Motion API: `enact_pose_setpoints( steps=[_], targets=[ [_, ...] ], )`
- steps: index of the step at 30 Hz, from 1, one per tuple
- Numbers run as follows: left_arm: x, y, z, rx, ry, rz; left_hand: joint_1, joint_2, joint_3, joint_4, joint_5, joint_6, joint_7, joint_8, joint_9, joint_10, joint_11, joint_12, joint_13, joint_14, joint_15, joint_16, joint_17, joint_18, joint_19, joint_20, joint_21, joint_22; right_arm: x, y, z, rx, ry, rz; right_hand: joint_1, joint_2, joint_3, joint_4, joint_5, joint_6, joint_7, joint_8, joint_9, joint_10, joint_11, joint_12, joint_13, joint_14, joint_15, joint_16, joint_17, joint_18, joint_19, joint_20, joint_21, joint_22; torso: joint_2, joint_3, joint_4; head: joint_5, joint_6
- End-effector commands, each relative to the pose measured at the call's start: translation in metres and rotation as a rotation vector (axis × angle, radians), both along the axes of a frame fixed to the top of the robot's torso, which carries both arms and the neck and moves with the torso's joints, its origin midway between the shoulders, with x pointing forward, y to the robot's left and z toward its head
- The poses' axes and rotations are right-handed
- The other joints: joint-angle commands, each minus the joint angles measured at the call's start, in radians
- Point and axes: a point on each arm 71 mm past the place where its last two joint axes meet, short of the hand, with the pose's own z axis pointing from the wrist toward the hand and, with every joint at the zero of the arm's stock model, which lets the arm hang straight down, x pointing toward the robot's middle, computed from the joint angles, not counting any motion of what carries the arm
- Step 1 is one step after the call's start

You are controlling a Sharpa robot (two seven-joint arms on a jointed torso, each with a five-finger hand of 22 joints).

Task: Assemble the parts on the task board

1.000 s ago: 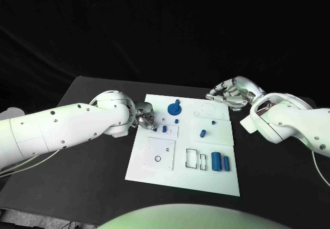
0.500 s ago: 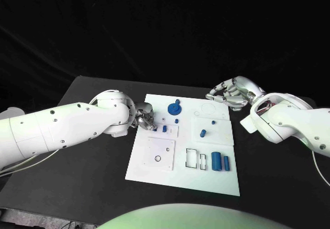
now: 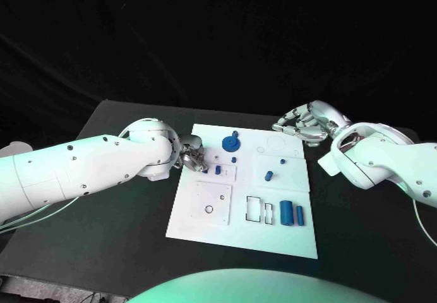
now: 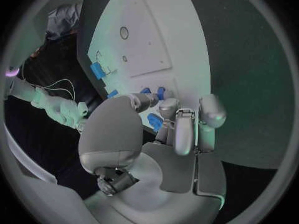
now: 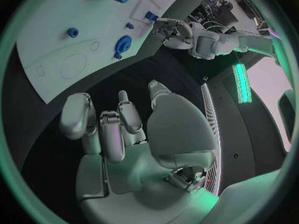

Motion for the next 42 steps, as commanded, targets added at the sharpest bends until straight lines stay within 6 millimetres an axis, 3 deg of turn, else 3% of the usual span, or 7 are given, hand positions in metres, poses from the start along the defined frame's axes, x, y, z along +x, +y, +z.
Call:
enact_pose_setpoints(
  steps=[1,5,27,42],
  targets=[
    [-0.0014,-0.0021,-0.0029,-0.008,0.019,0.004,-0.021,-0.001,0.148,-0.132,0.006,0.006,-0.009,0.002,-0.001,0.009,-0.002,0.002,-0.002,0.069,-0.01,0.003,0.135,-0.02,0.007,-0.002,0.004,0.002,-0.0004,0.0013,-0.0006,-0.01,0.001,0.012,0.0,0.008,-0.006,-0.001,-0.003,-0.003,-0.004,0.006,0.001,-0.004,-0.002,0.006,0.001,0.076,-0.003,-0.006,0.139,0.012,0.002,-0.004,-0.005,0.0,0.0,-0.001,-0.0009,-0.002,0.0],
    [-0.001,-0.0028,-0.0028,-0.018,0.019,0.01,-0.044,-0.004,0.146,-0.122,0.007,0.008,-0.012,0.002,0.0,0.013,-0.004,0.002,0.0,0.07,-0.012,0.005,0.138,-0.021,0.009,-0.003,0.004,0.003,-0.0005,0.0013,-0.0005,-0.01,0.001,0.012,0.0,0.008,-0.006,-0.001,-0.003,-0.003,-0.004,0.006,0.001,-0.004,-0.002,0.006,0.001,0.076,-0.003,-0.006,0.139,0.012,0.002,-0.004,-0.005,0.0,0.0,0.0005,-0.0006,-0.002,0.0],
    [0.0014,-0.0041,-0.0043,-0.026,0.029,0.02,-0.082,-0.008,0.14,-0.106,0.003,0.012,-0.017,0.0,0.0,0.017,-0.007,0.0,-0.001,0.071,-0.015,0.005,0.14,-0.021,0.011,-0.006,0.003,0.004,-0.0008,0.0018,-0.0003,-0.009,-0.001,0.014,-0.001,0.011,-0.008,-0.001,-0.003,-0.004,-0.004,0.006,0.001,-0.004,-0.002,0.006,0.0,0.076,-0.003,-0.006,0.138,0.012,0.002,-0.005,-0.005,0.0,0.0,-0.0004,-0.0003,-0.005,-0.002],
    [0.003,-0.0025,-0.0058,-0.021,0.037,0.025,-0.144,-0.038,0.086,-0.074,-0.002,0.022,-0.022,-0.012,-0.007,0.015,-0.01,-0.002,-0.003,0.071,-0.018,0.004,0.138,-0.022,0.013,-0.009,0.0,0.003,-0.0007,0.0012,-0.0001,-0.008,-0.003,0.012,-0.002,0.011,-0.009,-0.001,-0.003,-0.004,-0.004,0.006,0.001,-0.004,-0.002,0.005,0.0,0.076,-0.003,-0.006,0.139,0.012,0.002,-0.005,-0.006,0.0,-0.001,0.0001,0.0002,-0.006,-0.004]
  ],
)
